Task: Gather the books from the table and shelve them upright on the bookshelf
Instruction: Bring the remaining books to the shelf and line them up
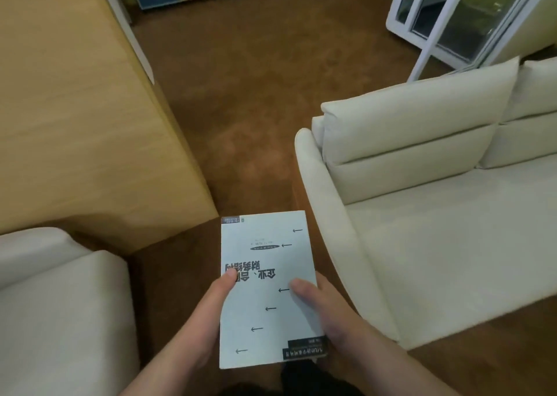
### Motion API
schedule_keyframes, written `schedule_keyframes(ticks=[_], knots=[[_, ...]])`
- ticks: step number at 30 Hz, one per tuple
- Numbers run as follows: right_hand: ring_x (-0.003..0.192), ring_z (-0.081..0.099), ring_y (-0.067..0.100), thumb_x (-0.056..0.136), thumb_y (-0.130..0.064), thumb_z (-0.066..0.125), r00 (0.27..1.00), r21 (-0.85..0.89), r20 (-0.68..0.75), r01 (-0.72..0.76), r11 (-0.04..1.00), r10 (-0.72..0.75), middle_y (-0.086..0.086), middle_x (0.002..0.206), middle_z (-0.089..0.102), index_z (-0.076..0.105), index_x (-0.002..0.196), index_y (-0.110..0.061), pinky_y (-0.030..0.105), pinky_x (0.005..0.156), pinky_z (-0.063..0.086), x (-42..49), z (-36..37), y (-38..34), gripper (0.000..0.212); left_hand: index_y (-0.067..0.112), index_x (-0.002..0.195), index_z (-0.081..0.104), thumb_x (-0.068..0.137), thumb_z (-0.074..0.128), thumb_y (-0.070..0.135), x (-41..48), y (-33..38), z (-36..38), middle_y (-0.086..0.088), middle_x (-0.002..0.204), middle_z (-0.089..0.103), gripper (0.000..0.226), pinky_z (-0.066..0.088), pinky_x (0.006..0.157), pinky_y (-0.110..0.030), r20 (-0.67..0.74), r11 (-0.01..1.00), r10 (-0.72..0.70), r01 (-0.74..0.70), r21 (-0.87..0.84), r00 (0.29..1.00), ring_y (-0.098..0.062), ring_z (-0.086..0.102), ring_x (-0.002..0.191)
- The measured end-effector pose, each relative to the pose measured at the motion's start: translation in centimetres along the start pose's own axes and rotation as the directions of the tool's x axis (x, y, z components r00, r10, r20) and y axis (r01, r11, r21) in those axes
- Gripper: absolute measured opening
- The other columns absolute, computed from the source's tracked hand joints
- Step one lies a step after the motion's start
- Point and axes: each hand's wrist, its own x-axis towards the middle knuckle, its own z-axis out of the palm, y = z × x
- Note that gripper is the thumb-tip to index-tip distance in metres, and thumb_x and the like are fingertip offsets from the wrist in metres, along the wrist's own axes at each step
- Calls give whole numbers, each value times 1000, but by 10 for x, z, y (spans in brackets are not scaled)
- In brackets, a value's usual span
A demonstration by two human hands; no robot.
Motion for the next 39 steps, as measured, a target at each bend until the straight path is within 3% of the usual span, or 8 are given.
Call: schedule_keyframes(ticks=[3, 7, 13, 18, 23, 29, 33, 39], knots=[[108, 73, 28, 81, -42, 68, 998, -47, 44, 45, 998, -43, 6, 121, 75, 59, 133, -18, 46, 97, 57, 43, -2, -48, 58, 27, 135, 58, 63, 71, 77, 23, 40, 9, -6, 134, 65, 89, 57, 88, -42, 13, 1000, 9, -9, 0, 1000, -30, 62, 124], [109, 72, 31, 68, -49, 81, 998, -44, 52, 38, 998, -35, 9, 120, 75, 60, 132, -12, 48, 98, 56, 102, 2, -97, 77, 29, 138, 55, 60, 74, 79, 58, 99, 11, -5, 140, 61, 94, 46, 107, -54, -14, 994, 94, -95, -46, 995, -29, 57, 129], [104, 75, 26, 77, -38, 70, 999, -80, 36, 20, 997, -17, 6, 116, 77, 61, 129, -15, 39, 89, 61, 207, 16, -169, 58, 31, 135, 57, 67, 72, 75, 137, 193, -6, -4, 140, 61, 83, 41, 110, -56, 26, 990, 141, -140, -35, 990, -29, 57, 130], [100, 76, 25, 89, -36, 72, 1000, -95, -3, 9, 995, -9, 7, 113, 78, 62, 124, -16, 38, 88, 61, 297, 37, -242, 42, 20, 123, 66, 84, 60, 49, 198, 303, -11, -12, 120, 73, 49, 55, 91, -50, 129, 989, 146, -142, -40, 981, -34, 71, 107], [105, 74, 30, 71, -47, 74, 994, -61, -102, 42, 997, -48, 9, 116, 76, 59, 129, -14, 50, 99, 56, 363, 45, -314, 68, 17, 107, 72, 87, 64, 38, 266, 397, -4, -15, 109, 77, 30, 60, 76, -40, 186, 990, 138, -132, -46, 973, -28, 76, 90], [102, 73, 31, 88, -41, 71, 977, -32, -209, 46, 998, -51, 9, 114, 76, 57, 129, -19, 49, 93, 58, 428, 15, -385, 49, 13, 104, 76, 86, 64, 37, 356, 478, 32, -23, 115, 73, 33, 59, 81, -45, 228, 996, 84, -80, -26, 970, -35, 74, 93], [101, 74, 32, 79, -43, 74, 970, 21, -235, 70, 997, -63, 8, 113, 77, 59, 130, -20, 46, 86, 61, 489, -13, -428, 57, 12, 107, 76, 83, 60, 41, 422, 526, 57, -23, 117, 71, 41, 58, 81, -45, 217, 999, 53, -51, -14, 975, -37, 72, 97], [93, 76, 26, 96, -24, 63, 980, 52, -193, 51, 997, -40, 9, 109, 78, 61, 121, -18, 33, 70, 60, 578, -38, -504, 26, 8, 124, 66, 86, 54, 43, 500, 602, 77, -23, 124, 68, 53, 56, 88, -47, 168, 998, 58, -61, 10, 984, -39, 68, 108]])
